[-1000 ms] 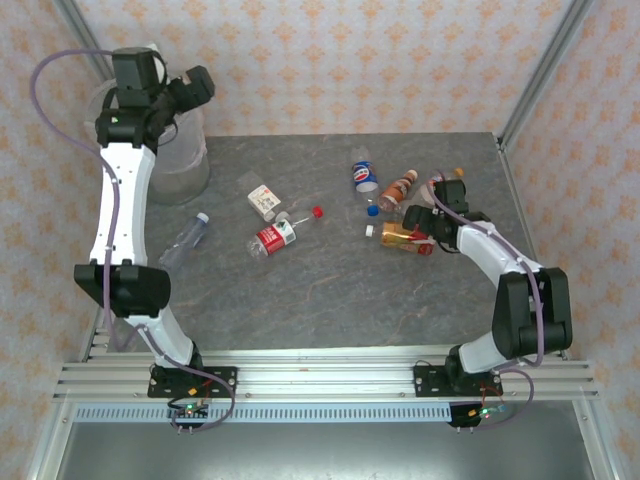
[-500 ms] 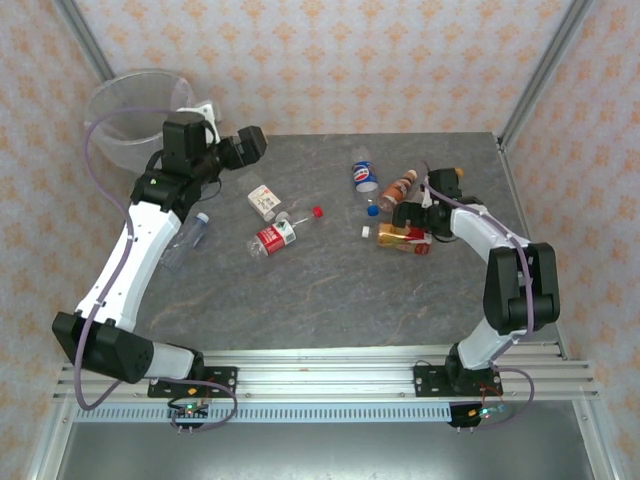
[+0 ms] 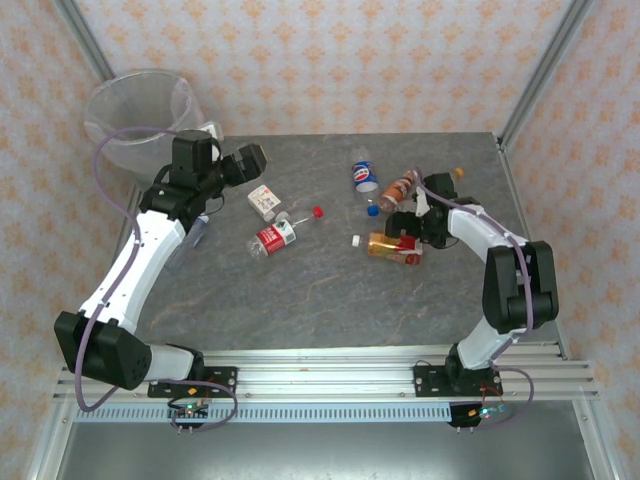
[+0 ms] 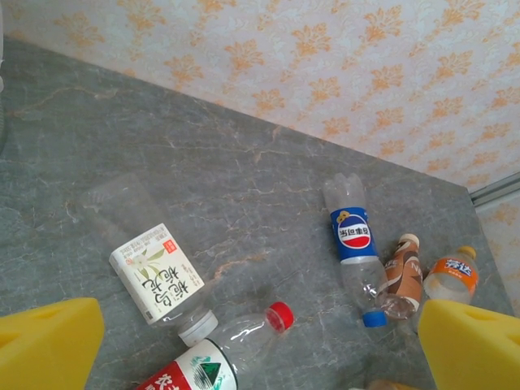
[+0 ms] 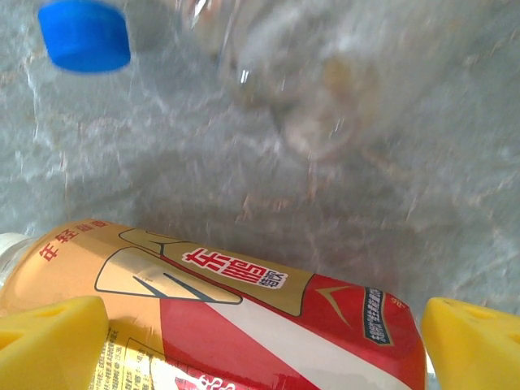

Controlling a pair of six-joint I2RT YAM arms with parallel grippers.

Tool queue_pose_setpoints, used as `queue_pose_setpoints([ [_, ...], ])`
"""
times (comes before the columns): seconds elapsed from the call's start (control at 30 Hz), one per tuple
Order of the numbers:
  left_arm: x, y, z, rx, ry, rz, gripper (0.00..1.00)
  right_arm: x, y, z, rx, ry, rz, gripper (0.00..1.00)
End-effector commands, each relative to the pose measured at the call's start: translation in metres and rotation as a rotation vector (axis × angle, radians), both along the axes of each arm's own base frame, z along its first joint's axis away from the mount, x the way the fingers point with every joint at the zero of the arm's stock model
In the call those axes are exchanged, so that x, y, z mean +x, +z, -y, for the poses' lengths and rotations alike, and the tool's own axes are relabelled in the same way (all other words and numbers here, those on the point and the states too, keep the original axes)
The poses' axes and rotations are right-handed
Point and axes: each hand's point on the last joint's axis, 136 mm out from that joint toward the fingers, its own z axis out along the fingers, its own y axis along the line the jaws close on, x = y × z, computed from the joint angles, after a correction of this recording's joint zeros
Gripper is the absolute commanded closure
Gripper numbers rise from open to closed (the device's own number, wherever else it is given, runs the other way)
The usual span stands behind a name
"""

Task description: Put the plastic bottles in the bin

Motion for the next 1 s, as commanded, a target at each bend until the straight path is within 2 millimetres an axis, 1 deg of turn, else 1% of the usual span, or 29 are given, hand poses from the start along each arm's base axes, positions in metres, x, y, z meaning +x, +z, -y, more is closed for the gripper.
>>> queue_pose_setpoints([
  [0.0, 0.005, 0.001, -0.002, 0.004, 0.022, 0.020, 0.00, -0.023, 0.005, -0.003, 0.020, -0.010, -0.036, 0.01],
  [0.17, 0.006, -0.009, 0.000, 0.002, 0.013, -0.005, 0.00, -0.040, 0.002, -0.003, 0.013, -0.011, -0.056, 0.01],
  [0.27, 0.007, -0.011, 0.000, 0.006, 0.015, -0.008, 0.00, -0.047, 0.001, -0.004, 0.013, -0.023, -0.071, 0.01],
  [0.4, 0.006, -0.013, -0.001, 0.006, 0.018, -0.012, 0.00, -0.055, 0.007, -0.014, 0.046, -0.009, -0.055, 0.01],
  [0.53, 0.006, -0.016, -0.002, 0.010, 0.019, -0.017, 0.00, -0.064, 0.007, -0.022, 0.040, 0.011, -0.059, 0.01],
  [0.67, 0.007, -0.020, -0.002, 0.014, 0.021, -0.025, 0.00, -0.072, 0.006, -0.036, 0.048, 0.033, -0.069, 0.01],
  [0.87, 0.010, -0.027, 0.000, 0.013, 0.019, -0.043, 0.00, -0.083, 0.003, -0.077, 0.066, 0.121, -0.058, 0.01],
  [0.9, 0.011, -0.029, -0.001, 0.012, 0.019, -0.046, 0.00, -0.085, 0.003, -0.078, 0.033, 0.140, -0.054, 0.01],
  [0.97, 0.010, -0.030, 0.000, 0.017, 0.015, -0.051, 0.00, -0.089, 0.003, -0.071, -0.052, 0.168, -0.056, 0.01],
])
